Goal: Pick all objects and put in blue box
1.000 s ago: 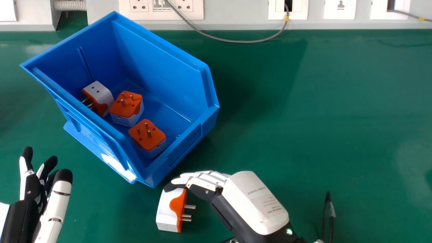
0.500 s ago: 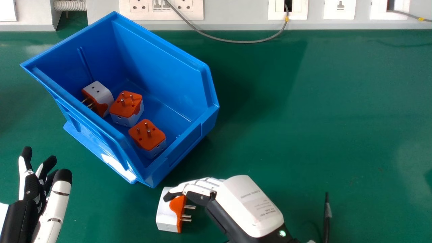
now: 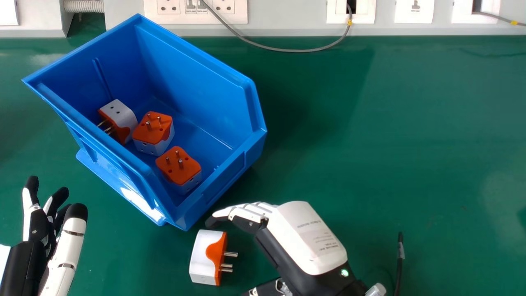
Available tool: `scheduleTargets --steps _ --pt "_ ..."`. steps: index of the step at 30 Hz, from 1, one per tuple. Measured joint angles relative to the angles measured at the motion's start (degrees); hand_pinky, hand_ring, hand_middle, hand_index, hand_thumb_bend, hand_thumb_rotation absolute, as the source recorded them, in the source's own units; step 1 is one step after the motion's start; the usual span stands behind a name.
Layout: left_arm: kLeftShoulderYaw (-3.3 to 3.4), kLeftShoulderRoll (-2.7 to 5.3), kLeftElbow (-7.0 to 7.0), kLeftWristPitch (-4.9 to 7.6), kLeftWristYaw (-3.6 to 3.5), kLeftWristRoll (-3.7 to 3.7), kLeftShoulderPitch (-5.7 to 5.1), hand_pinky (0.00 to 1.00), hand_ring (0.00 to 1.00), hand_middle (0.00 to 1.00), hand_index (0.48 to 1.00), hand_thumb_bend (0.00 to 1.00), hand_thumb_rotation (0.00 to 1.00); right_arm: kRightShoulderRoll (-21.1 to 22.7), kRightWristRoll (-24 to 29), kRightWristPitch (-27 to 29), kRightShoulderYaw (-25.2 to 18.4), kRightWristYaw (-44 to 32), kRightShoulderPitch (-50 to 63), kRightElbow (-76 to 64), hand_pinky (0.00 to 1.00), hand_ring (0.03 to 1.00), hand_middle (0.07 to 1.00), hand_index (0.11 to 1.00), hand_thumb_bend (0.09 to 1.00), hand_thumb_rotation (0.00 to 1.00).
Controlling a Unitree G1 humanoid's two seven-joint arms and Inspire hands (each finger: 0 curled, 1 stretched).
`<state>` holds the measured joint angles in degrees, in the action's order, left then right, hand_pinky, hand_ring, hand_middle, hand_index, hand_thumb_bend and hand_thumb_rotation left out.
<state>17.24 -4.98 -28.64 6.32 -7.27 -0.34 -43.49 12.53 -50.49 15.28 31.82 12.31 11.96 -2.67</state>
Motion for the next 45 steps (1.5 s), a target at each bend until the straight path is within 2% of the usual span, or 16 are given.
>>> scheduleTargets --steps 6,13,19,26,36,45 --pt "0.2 -0.1 0.82 0.01 0.0 -0.04 0.57 0.86 0.94 0.97 0.972 0.36 0.88 -0.9 -2.2 -2.6 0.5 1.1 0.0 0.1 0.65 0.757 0.774 0.746 0.636 0.19" --pt "0.25 -0.13 0.71 -0.01 0.0 -0.02 0.63 0.86 0.94 0.97 0.978 0.35 0.89 -1.6 -4.4 -7.6 2.0 0.1 0.0 0.6 0.68 0.793 0.809 0.785 0.638 0.23" --pt "0.48 -0.21 0.66 -0.01 -0.01 0.0 0.65 0.87 0.94 0.97 0.98 0.36 0.9 -3.7 -6.5 -14.4 4.1 -4.5 -0.6 0.5 0.7 0.815 0.832 0.805 0.643 0.21" --pt "0.49 -0.18 0.27 -0.08 -0.01 0.04 0.73 0.87 0.95 0.97 0.983 0.37 0.91 -5.6 -8.4 -19.6 6.3 -7.0 -2.7 1.4 0.76 0.848 0.86 0.829 0.663 0.19" --pt "0.5 -0.14 0.3 -0.06 0.0 0.35 0.75 0.88 0.95 0.98 0.987 0.38 0.93 -7.5 -9.5 -25.7 8.8 -8.3 -7.2 5.0 0.79 0.865 0.876 0.842 0.69 0.18" --pt "0.59 -0.14 0.26 -0.06 0.0 0.37 0.72 0.89 0.95 0.98 0.993 0.39 0.94 -8.4 -10.1 -28.5 10.6 -8.9 -9.0 6.7 0.83 0.878 0.88 0.837 0.687 0.19"
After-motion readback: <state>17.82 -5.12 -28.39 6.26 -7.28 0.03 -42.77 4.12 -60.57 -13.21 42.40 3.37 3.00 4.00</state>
